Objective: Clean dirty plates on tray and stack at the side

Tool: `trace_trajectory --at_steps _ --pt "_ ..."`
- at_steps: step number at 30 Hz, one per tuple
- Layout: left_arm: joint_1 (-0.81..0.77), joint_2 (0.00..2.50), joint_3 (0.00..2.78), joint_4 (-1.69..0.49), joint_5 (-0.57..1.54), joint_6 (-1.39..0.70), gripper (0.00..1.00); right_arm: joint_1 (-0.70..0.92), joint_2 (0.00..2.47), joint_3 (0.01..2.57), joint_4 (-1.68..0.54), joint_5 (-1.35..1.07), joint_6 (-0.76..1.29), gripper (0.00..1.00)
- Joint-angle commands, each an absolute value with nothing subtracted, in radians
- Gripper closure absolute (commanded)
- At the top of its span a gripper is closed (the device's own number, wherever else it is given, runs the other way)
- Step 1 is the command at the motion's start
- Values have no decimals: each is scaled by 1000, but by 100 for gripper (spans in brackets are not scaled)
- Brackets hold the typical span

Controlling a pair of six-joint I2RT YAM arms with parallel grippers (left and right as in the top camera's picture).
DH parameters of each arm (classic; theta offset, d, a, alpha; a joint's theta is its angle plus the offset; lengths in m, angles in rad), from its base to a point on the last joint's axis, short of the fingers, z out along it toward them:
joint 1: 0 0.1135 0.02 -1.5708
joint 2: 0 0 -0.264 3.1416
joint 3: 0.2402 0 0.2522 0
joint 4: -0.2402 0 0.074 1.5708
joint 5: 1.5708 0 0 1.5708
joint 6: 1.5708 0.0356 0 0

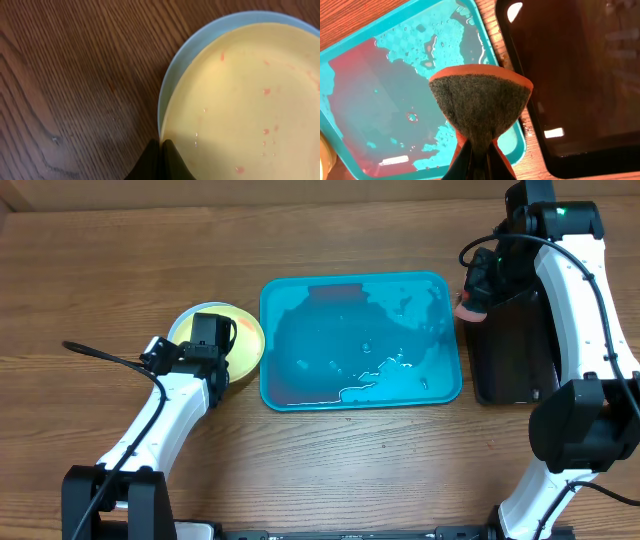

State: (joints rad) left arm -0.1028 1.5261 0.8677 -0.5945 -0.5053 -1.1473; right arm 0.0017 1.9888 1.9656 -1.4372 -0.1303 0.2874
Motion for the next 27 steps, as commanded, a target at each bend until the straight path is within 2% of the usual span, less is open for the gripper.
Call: trace_trajectory --at_steps 1,3,6,9,11,14,20,24,27 --pt "-97 1531 854 -589 -581 -1160 96 4 1973 1976 -1435 -128 282 96" --pt "-97 1531 854 -590 -588 -1160 96 4 1973 1976 -1435 -128 279 96" --pt "-97 1531 854 -589 -588 -1160 78 4 1973 1976 -1435 -129 279 96" --pt "-97 1531 854 -587 -593 -1159 51 4 1973 1976 -1435 -128 279 96" --pt "-97 1531 854 -584 -596 -1153 44 4 1973 1976 -1435 -128 279 96" --pt "-100 1531 855 -562 -593 -1097 39 4 1973 1976 -1435 -128 279 96" --pt "-117 1528 920 -550 -487 -860 38 4 1973 1976 -1434 -129 279 96" --pt "-149 1528 999 -557 -342 -655 43 4 1973 1976 -1429 -129 279 96" --pt "-195 1528 1057 -568 -267 -565 43 2 1973 1976 -1428 -125 280 96"
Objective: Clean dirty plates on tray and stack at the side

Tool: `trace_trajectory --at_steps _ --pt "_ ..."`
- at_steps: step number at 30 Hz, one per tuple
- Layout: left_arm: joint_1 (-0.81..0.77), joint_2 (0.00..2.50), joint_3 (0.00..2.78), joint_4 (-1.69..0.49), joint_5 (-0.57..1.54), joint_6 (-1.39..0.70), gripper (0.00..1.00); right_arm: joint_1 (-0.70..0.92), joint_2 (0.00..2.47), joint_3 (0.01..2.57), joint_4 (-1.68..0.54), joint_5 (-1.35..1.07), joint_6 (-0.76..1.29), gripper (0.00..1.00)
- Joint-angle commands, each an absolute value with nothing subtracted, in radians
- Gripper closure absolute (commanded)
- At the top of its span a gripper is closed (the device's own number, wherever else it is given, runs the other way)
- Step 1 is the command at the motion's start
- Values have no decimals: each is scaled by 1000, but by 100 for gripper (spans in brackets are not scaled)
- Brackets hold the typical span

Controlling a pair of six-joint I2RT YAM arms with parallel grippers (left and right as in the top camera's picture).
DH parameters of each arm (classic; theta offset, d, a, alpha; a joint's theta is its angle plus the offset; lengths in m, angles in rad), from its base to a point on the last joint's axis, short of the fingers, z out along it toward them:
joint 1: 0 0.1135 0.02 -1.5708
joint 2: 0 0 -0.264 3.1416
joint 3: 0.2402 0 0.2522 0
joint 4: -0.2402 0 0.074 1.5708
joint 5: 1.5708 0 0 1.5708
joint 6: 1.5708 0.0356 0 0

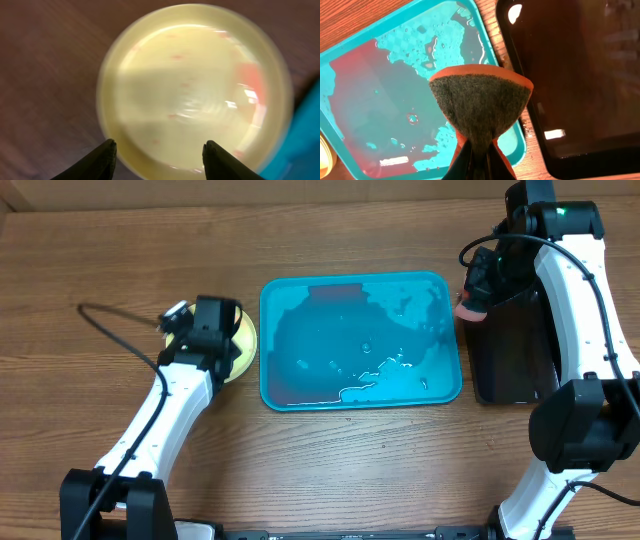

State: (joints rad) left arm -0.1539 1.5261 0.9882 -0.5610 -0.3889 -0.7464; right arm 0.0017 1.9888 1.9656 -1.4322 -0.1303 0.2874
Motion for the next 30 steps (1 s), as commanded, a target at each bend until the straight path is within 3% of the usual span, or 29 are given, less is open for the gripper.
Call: trace_trajectory --at_steps 1,6,13,30 --pt "-212 1528 1073 -570 -247 -540 41 -2 1973 1976 -1431 -121 280 96" --pt "-321 1528 1123 -576 -184 -422 36 -64 1973 1976 -1444 -114 280 96" --pt "-437 1530 1124 -575 -183 -425 29 -128 1983 1973 -1439 -35 280 95" --pt "-453 1530 1124 -577 -182 -434 28 -160 2024 1608 -1106 22 282 91"
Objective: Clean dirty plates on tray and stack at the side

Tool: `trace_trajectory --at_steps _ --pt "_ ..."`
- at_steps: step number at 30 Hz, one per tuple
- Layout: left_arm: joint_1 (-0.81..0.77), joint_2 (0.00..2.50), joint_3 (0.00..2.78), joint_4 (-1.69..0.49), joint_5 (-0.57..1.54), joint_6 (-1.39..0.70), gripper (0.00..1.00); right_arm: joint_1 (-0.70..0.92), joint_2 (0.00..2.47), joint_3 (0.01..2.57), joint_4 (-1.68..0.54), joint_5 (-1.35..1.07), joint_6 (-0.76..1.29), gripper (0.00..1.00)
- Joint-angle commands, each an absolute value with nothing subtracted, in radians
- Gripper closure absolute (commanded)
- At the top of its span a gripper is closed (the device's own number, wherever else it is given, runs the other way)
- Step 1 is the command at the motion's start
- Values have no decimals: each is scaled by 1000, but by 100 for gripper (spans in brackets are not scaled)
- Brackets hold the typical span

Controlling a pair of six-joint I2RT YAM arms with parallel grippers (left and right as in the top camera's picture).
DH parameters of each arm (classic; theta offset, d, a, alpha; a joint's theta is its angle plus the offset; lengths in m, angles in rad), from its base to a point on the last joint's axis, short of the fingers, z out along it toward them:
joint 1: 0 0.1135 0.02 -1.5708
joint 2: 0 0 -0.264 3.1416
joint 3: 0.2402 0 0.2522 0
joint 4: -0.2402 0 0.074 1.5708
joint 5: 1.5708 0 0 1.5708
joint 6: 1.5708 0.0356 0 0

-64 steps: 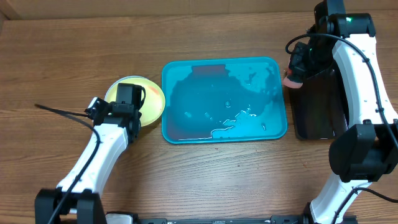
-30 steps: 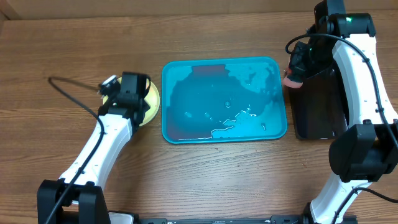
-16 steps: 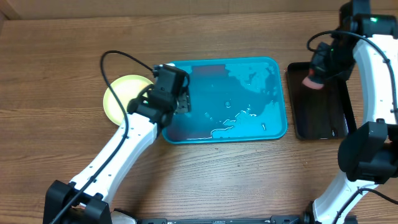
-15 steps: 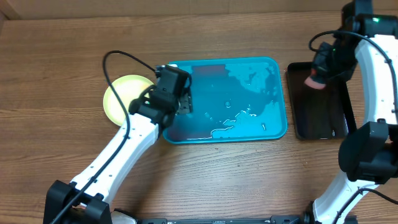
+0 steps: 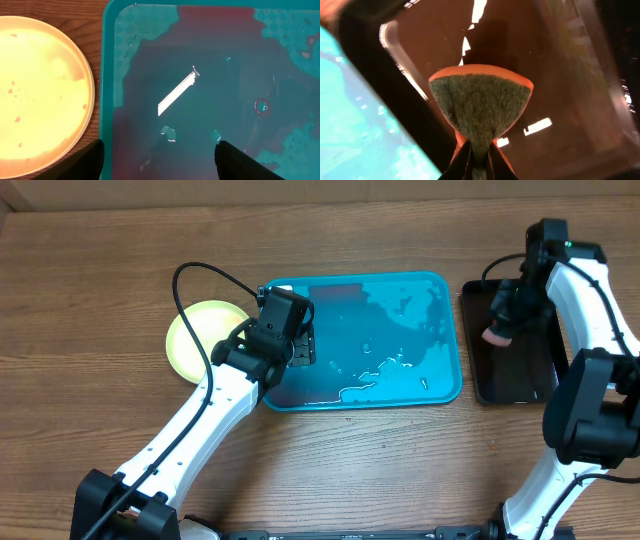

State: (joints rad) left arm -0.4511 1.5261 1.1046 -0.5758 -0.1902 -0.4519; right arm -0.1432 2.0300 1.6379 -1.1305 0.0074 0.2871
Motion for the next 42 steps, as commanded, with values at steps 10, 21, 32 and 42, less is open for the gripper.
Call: trace_trajectory --at_steps 10,21,32,42 --pt "-453 1530 1124 -585 -183 -434 28 -187 2024 1509 -982 60 128 74" --pt "-458 1514 1140 -602 -183 -434 25 -203 1995 1710 -1155 -67 77 70" --pt "-461 1448 1301 -766 -190 -433 0 -203 1715 2062 -1396 -201 44 0" --pt "-461 1451 1296 -767 -190 -433 0 -203 1450 2067 -1511 -204 54 0"
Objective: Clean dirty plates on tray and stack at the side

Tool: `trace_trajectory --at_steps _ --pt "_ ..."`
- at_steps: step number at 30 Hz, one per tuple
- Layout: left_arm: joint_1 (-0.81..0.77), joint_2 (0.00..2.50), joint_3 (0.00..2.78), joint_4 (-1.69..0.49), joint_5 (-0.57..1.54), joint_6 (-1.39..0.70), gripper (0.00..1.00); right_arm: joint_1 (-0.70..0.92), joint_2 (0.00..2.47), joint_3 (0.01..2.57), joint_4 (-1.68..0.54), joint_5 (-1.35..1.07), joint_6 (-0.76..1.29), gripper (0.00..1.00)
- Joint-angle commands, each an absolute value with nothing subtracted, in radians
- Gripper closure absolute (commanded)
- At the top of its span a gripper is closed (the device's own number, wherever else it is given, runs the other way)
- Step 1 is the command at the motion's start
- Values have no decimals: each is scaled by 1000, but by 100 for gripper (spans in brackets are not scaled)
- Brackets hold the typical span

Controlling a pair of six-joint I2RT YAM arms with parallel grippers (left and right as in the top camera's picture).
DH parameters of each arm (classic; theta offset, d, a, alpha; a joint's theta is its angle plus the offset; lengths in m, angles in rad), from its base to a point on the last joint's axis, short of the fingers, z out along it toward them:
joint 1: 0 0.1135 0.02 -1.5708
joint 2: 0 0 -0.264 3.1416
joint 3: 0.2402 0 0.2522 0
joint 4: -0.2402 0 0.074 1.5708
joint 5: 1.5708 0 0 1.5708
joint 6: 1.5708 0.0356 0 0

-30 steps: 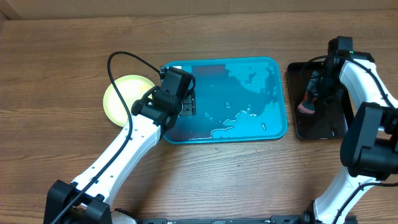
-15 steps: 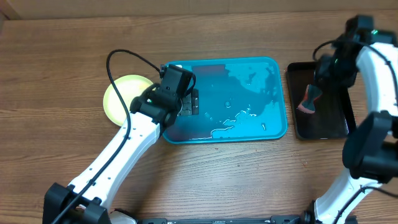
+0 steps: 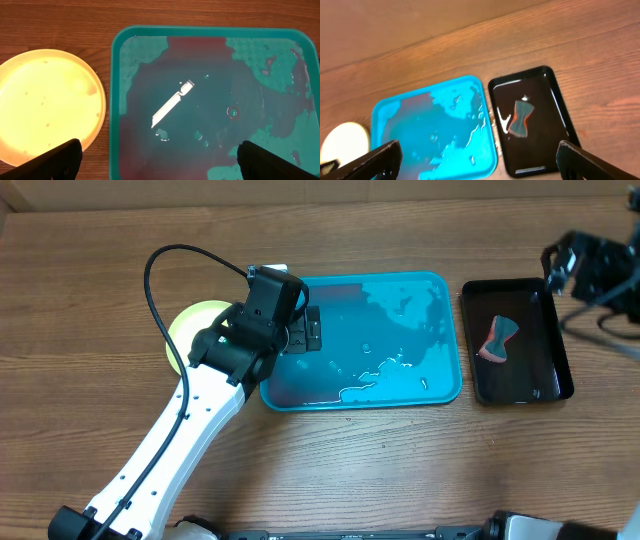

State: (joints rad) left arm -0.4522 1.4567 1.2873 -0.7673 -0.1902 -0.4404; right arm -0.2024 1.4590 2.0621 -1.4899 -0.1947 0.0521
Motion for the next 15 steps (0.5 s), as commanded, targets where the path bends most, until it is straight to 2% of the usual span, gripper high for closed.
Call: trace_trajectory --at_steps 1,15 --pt "-461 1451 1296 -767 -190 -433 0 -203 1436 2067 -1538 -205 56 0" --pt "-461 1451 1296 -767 -190 -433 0 -203 1418 2067 -1596 -204 56 0"
